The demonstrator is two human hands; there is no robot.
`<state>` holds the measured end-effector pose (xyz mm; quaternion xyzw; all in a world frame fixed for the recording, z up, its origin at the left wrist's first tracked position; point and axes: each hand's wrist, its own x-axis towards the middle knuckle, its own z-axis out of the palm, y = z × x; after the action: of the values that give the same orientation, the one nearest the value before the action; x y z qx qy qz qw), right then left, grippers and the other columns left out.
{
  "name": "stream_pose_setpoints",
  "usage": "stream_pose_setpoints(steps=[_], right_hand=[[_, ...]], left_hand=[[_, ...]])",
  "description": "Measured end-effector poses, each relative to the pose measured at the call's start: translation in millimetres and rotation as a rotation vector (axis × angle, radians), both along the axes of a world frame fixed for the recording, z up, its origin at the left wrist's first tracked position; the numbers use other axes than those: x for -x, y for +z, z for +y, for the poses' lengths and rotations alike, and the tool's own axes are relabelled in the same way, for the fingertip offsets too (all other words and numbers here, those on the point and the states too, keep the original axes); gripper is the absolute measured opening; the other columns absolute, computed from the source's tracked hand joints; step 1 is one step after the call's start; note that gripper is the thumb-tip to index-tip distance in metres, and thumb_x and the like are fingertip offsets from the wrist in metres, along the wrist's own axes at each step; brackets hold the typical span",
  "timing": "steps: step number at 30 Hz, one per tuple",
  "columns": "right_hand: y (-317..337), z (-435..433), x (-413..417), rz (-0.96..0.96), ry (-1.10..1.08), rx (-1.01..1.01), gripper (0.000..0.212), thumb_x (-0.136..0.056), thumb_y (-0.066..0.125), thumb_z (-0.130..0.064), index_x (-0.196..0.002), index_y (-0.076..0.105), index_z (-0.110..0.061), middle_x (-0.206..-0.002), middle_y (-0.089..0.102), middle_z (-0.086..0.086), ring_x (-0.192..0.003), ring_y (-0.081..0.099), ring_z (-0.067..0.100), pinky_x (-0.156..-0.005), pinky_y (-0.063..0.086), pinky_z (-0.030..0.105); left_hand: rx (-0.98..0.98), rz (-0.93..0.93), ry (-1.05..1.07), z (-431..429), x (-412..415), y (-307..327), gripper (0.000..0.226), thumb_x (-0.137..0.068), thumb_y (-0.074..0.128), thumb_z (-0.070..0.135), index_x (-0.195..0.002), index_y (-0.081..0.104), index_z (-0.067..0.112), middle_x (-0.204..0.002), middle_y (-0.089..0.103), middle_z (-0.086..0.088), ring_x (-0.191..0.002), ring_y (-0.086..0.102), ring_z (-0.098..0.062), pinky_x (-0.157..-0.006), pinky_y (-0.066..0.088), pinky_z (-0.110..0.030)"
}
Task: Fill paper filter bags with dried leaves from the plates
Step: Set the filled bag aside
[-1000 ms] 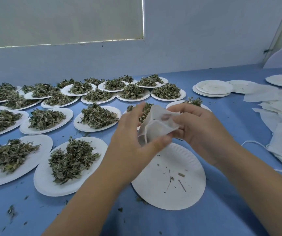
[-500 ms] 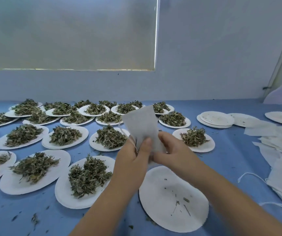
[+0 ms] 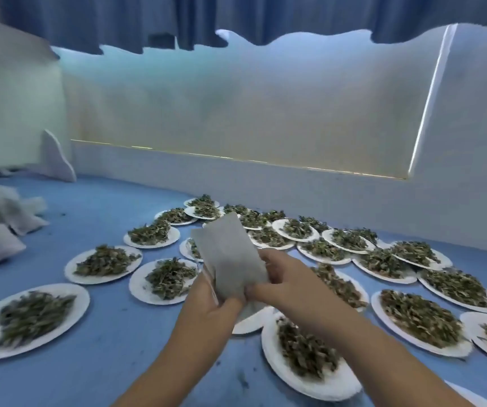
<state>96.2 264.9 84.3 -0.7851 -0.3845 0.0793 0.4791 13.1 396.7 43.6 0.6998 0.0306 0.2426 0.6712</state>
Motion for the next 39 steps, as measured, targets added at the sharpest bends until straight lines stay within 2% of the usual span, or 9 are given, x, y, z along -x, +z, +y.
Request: stream_pose_setpoints(steps=[2,5,9,13,17,25,31,34,39], right_hand=[[0,46,10,-0.021,0.052,0.022,0.035,-0.071,0.063,-0.028,-0.104,0.059,-0.04,-0.088,0.07,-0.014,-0.076,0.067,0.008,-0.064,0.053,0.026],[-1,115,28,-0.019,0.094,0.005,0.028,-0.076,0.061,-0.022,-0.099,0.058,-0.037,-0.086,0.066,-0.014,-0.076,0.063,0.004,-0.061,0.05,0.022],[-11,190,64,0.048,0.109,-0.072,0.035,-0.083,0.057,-0.025,-0.114,0.049,-0.037,-0.098,0.056,-0.02,-0.084,0.057,-0.005,-0.064,0.048,0.021],[-34,233,88,0.14,0.139,-0.119,0.03,-0.084,0.058,-0.024,-0.109,0.049,-0.037,-0.099,0.054,-0.022,-0.087,0.054,-0.008,-0.066,0.041,0.015],[-56,247,89,0.397,0.13,-0.212,0.025,-0.086,0.059,-0.012,-0.105,0.062,-0.029,-0.088,0.065,-0.005,-0.077,0.065,0.013,-0.069,0.053,0.033],[-80,244,60,0.669,0.125,-0.422,0.023,-0.089,0.053,0.002,-0.095,0.071,-0.012,-0.067,0.064,0.006,-0.052,0.054,0.015,-0.049,0.045,0.024],[-87,246,59,0.662,0.148,-0.403,0.024,-0.088,0.054,0.001,-0.084,0.073,-0.013,-0.064,0.061,0.007,-0.048,0.05,0.016,-0.046,0.039,0.025],[-86,245,60,0.665,0.153,-0.411,0.027,-0.088,0.054,0.0,-0.079,0.074,-0.015,-0.063,0.06,0.007,-0.048,0.049,0.016,-0.045,0.039,0.024],[-84,236,72,0.628,0.139,-0.383,0.032,-0.088,0.052,0.0,-0.078,0.075,-0.02,-0.062,0.059,0.004,-0.049,0.048,0.014,-0.046,0.037,0.024]], left_hand=[[-0.024,0.034,0.119,40,17,4,0.045,-0.084,0.057,-0.008,-0.111,0.057,0.029,-0.092,0.073,0.019,-0.086,0.068,0.002,-0.064,0.05,-0.011],[-0.097,0.064,0.311,94,45,6,0.046,-0.072,0.061,0.011,-0.114,0.058,0.03,-0.095,0.073,0.017,-0.088,0.068,-0.001,-0.07,0.05,-0.019],[-0.102,0.106,0.519,163,83,1,0.038,-0.075,0.056,0.007,-0.105,0.056,0.032,-0.082,0.07,0.011,-0.063,0.062,0.002,-0.05,0.044,-0.011],[-0.078,0.178,0.732,226,108,-6,0.032,-0.082,0.062,0.01,-0.103,0.054,0.033,-0.09,0.067,0.017,-0.083,0.062,0.001,-0.061,0.044,-0.018],[-0.054,0.246,0.755,284,115,-11,0.032,-0.083,0.065,0.011,-0.112,0.06,0.025,-0.1,0.07,0.007,-0.087,0.065,-0.012,-0.068,0.047,-0.026],[-0.106,0.406,0.867,379,92,-23,0.034,-0.081,0.069,0.019,-0.112,0.056,0.016,-0.096,0.067,-0.011,-0.069,0.061,-0.026,-0.06,0.05,-0.032],[0.054,0.388,0.861,417,88,-32,0.069,-0.082,0.071,0.015,-0.14,0.035,0.014,-0.101,0.058,-0.014,-0.069,0.053,-0.026,-0.07,0.05,-0.042],[-0.061,0.419,0.945,407,93,-39,0.053,-0.086,0.06,0.016,-0.136,0.043,0.016,-0.112,0.061,-0.014,-0.091,0.063,-0.033,-0.086,0.054,-0.046],[-0.277,0.337,0.97,365,105,-30,0.025,-0.089,0.052,0.011,-0.11,0.064,0.017,-0.094,0.064,0.0,-0.082,0.061,-0.021,-0.064,0.043,-0.028]])
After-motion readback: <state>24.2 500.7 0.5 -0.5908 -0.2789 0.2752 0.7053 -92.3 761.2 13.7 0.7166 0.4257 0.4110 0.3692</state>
